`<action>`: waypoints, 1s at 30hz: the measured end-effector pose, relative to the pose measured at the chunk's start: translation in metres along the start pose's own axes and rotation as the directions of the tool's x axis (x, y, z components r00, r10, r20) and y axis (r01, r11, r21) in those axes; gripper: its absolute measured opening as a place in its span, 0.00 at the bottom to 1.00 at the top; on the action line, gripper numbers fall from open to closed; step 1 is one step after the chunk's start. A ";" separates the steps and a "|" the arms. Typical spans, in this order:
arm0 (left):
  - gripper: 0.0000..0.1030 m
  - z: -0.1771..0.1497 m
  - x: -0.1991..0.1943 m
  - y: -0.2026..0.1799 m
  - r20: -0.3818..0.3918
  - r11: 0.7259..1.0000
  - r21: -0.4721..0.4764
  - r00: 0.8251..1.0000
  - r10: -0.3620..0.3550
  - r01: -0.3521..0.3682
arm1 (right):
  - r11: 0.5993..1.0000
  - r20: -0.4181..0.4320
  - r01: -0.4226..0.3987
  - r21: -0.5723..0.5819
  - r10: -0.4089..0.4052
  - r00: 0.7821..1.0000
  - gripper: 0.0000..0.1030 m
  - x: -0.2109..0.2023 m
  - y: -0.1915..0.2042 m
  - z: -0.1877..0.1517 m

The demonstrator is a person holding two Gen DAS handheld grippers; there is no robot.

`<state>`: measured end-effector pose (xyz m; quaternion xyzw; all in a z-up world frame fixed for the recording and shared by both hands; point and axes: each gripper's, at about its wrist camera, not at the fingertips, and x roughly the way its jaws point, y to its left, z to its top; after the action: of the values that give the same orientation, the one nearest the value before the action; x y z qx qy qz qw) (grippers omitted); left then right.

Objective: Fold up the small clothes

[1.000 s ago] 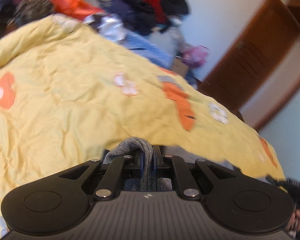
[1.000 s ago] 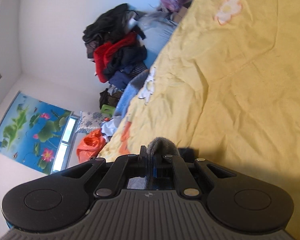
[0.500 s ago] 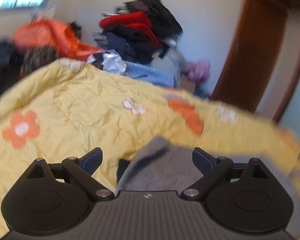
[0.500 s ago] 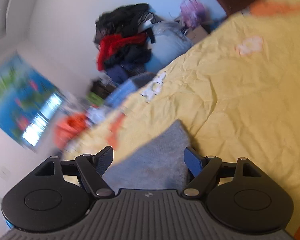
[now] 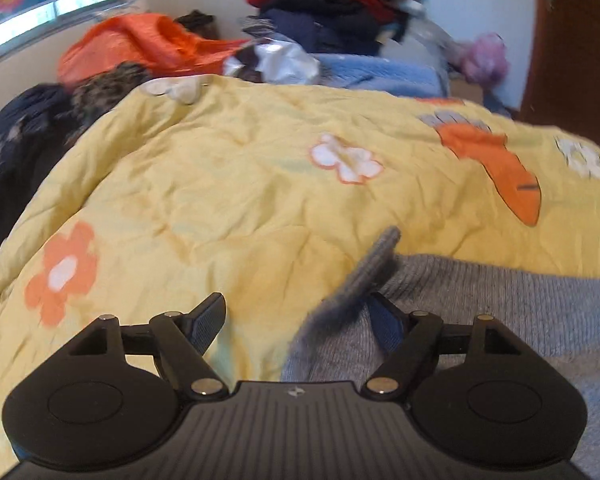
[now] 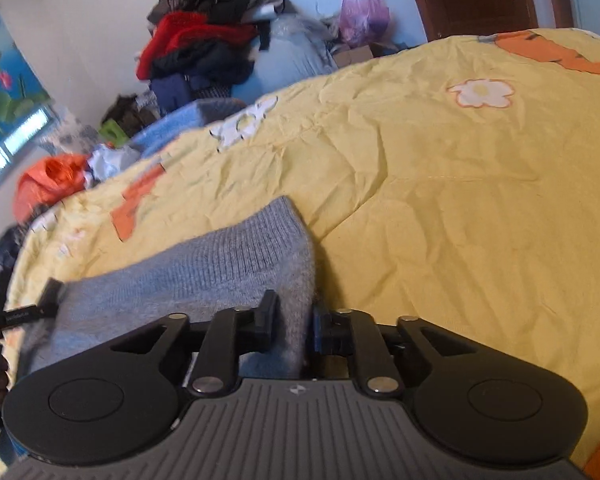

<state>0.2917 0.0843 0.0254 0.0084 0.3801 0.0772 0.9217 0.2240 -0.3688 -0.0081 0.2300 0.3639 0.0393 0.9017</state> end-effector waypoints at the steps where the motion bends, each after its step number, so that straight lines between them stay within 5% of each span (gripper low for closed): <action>1: 0.76 -0.007 -0.012 0.002 0.032 1.000 0.001 0.999 0.014 -0.014 | 1.000 0.020 -0.013 0.017 0.012 1.000 0.32 -0.010 -0.001 -0.003; 4: 0.75 -0.033 -0.061 0.005 0.096 1.000 -0.003 0.995 -0.009 0.010 | 0.997 0.079 -0.065 0.050 0.061 0.995 0.42 -0.052 -0.004 -0.017; 7: 0.75 -0.076 -0.110 0.032 0.099 0.962 -0.134 0.969 -0.228 0.240 | 0.988 0.088 -0.121 0.098 0.113 0.990 0.62 -0.095 -0.014 -0.046; 9: 0.76 -0.110 -0.130 0.050 0.093 0.898 -0.241 0.929 -0.357 0.369 | 0.982 0.080 -0.129 0.135 0.119 0.990 0.63 -0.119 -0.024 -0.071; 12: 0.77 -0.154 -0.143 0.075 0.066 0.803 -0.390 0.884 -0.464 0.450 | 0.961 0.051 -0.140 0.237 0.131 0.990 0.72 -0.143 -0.041 -0.107; 16: 0.79 -0.180 -0.145 0.095 0.115 0.634 -0.552 0.803 -0.585 0.541 | 0.934 0.059 -0.189 0.302 0.180 0.982 0.81 -0.153 -0.041 -0.139; 18: 0.81 -0.179 -0.138 0.100 0.152 0.522 -0.641 0.760 -0.632 0.563 | 0.923 0.047 -0.217 0.317 0.213 0.976 0.85 -0.147 -0.033 -0.142; 20: 0.81 -0.174 -0.136 0.102 0.179 0.451 -0.692 0.739 -0.649 0.564 | 0.915 0.026 -0.233 0.330 0.238 0.971 0.85 -0.137 -0.022 -0.140; 22: 0.81 -0.165 -0.142 0.101 0.205 0.446 -0.680 0.735 -0.646 0.582 | 0.913 0.008 -0.233 0.334 0.245 0.970 0.86 -0.129 -0.013 -0.136; 26: 0.81 -0.160 -0.172 0.106 0.251 0.504 -0.619 0.759 -0.600 0.603 | 0.916 0.007 -0.230 0.329 0.242 0.970 0.86 -0.127 -0.009 -0.135; 30: 0.81 -0.180 -0.166 0.100 0.176 0.503 -0.661 0.766 -0.618 0.557 | 0.905 0.036 -0.250 0.345 0.253 0.967 0.87 -0.128 -0.011 -0.140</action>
<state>0.0357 0.1512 0.0208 -0.4617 0.3419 -0.1067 0.8115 0.0348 -0.3555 -0.0193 0.4301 0.3367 0.0913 0.8327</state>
